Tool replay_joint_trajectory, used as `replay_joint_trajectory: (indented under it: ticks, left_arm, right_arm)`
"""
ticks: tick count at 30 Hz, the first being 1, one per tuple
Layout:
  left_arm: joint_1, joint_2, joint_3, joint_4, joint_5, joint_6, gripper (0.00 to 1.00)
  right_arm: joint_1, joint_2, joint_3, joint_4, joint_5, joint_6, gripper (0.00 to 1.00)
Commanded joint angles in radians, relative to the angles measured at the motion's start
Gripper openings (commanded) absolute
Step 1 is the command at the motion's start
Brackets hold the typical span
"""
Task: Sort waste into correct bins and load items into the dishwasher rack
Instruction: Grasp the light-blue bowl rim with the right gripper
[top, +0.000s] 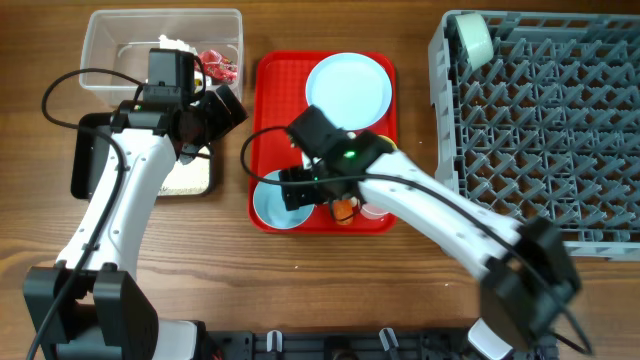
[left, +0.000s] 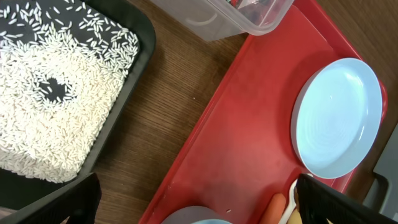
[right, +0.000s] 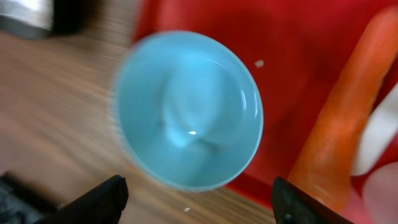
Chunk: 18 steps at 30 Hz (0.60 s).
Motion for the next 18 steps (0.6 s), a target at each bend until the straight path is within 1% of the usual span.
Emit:
replay_joint_trajectory:
  ticks: [1, 3, 6, 8, 9, 12, 14, 15, 18]
  left_arm:
    - [0.003, 0.005, -0.001, -0.005, -0.006, -0.02, 1.0]
    - [0.003, 0.005, -0.001, -0.007, -0.007, -0.02, 1.0]
    - [0.003, 0.005, -0.001, -0.011, -0.007, -0.02, 1.0]
    - [0.003, 0.005, -0.001, -0.011, -0.007, -0.02, 1.0]
    - [0.003, 0.005, -0.001, -0.011, -0.007, -0.02, 1.0]
    - [0.003, 0.005, -0.001, -0.011, -0.007, -0.02, 1.0]
    - [0.003, 0.005, -0.001, -0.011, -0.007, -0.02, 1.0]
    - [0.003, 0.005, -0.001, -0.011, -0.007, -0.02, 1.0]
    - [0.003, 0.005, -0.001, -0.012, -0.007, -0.02, 1.0]
  right_arm:
    - [0.004, 0.129, -0.012, 0.017, 0.042, 0.08, 0.74]
    - [0.002, 0.164, -0.012, 0.021, 0.024, 0.091, 0.71]
    - [-0.006, 0.173, -0.012, 0.031, 0.008, 0.091, 0.61]
    - [-0.006, 0.173, -0.012, 0.041, 0.005, 0.091, 0.5]
    - [-0.006, 0.173, -0.012, 0.047, 0.005, 0.092, 0.41]
    - [-0.006, 0.173, -0.012, 0.051, 0.005, 0.092, 0.22]
    - [-0.006, 0.173, -0.012, 0.05, 0.005, 0.099, 0.06]
    - [-0.006, 0.173, -0.012, 0.051, 0.005, 0.1, 0.04]
    - [-0.006, 0.173, -0.012, 0.051, 0.005, 0.099, 0.04]
